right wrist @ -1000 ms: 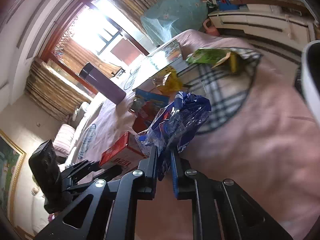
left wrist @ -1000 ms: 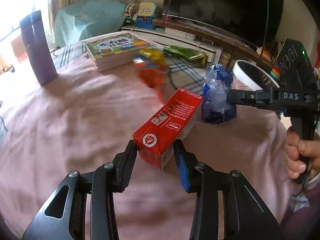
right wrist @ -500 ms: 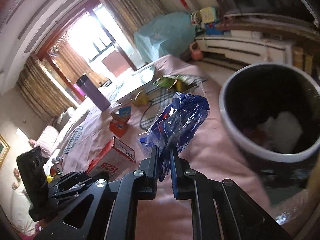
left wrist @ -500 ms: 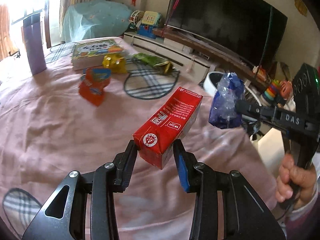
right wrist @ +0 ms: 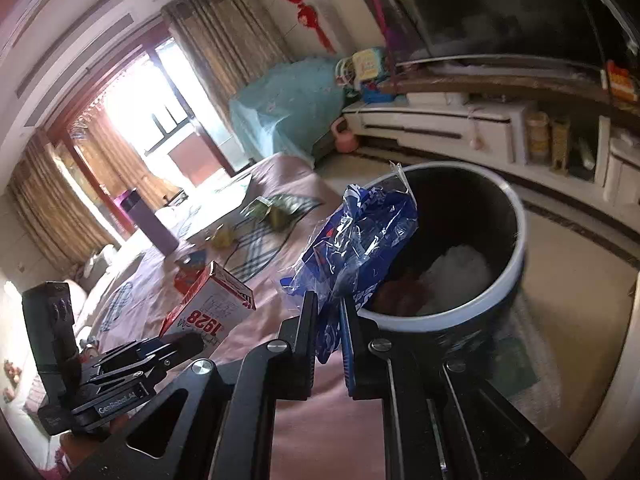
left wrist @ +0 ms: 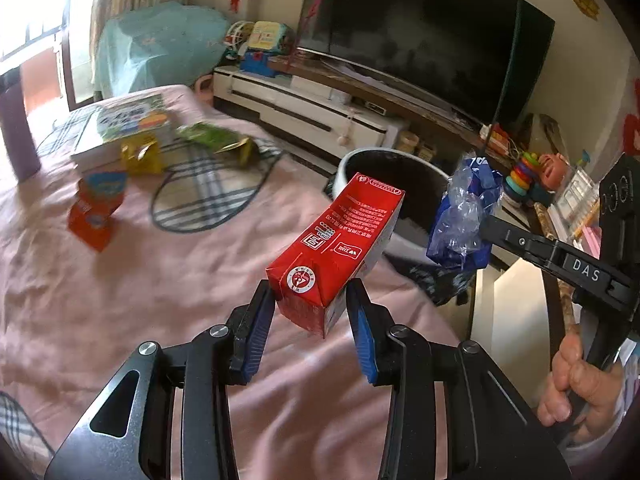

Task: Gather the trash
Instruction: 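Carry both items over the bin and open both grippers to drop them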

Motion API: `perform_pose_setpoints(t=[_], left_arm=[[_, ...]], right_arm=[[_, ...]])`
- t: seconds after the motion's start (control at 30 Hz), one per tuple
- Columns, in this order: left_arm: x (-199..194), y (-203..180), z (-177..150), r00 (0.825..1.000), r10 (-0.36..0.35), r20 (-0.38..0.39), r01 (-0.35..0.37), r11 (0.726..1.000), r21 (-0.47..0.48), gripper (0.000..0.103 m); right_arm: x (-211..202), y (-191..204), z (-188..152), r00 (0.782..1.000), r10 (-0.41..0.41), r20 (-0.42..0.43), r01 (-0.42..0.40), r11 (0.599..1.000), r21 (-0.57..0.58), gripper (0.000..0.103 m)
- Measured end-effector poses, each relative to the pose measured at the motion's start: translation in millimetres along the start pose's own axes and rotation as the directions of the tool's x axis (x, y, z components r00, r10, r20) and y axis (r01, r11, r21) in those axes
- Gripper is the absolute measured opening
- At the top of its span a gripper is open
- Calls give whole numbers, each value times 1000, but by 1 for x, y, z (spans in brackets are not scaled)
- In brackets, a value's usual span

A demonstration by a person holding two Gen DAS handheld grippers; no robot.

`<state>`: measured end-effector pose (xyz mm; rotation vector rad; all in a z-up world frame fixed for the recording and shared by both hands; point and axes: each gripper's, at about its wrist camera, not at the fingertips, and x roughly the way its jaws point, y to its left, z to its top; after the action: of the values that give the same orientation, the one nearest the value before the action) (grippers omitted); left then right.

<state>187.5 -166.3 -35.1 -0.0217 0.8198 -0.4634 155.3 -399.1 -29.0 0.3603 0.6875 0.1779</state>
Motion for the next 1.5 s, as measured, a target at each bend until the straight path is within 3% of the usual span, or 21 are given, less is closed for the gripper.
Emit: perform_pose_setpoints(t=[0.2, 0.73, 1.5], left_arm=[[6, -21, 18, 1000, 0, 15, -1, 1000, 17, 36], [45, -58, 45, 999, 1, -37, 2, 998, 65, 36], [73, -69, 58, 997, 14, -73, -9, 998, 66, 36]], right_arm=[[-4, -20, 12, 999, -45, 28, 45, 999, 5, 11], [-3, -49, 20, 995, -93, 29, 93, 996, -9, 11], [18, -53, 36, 994, -104, -27, 102, 993, -64, 11]])
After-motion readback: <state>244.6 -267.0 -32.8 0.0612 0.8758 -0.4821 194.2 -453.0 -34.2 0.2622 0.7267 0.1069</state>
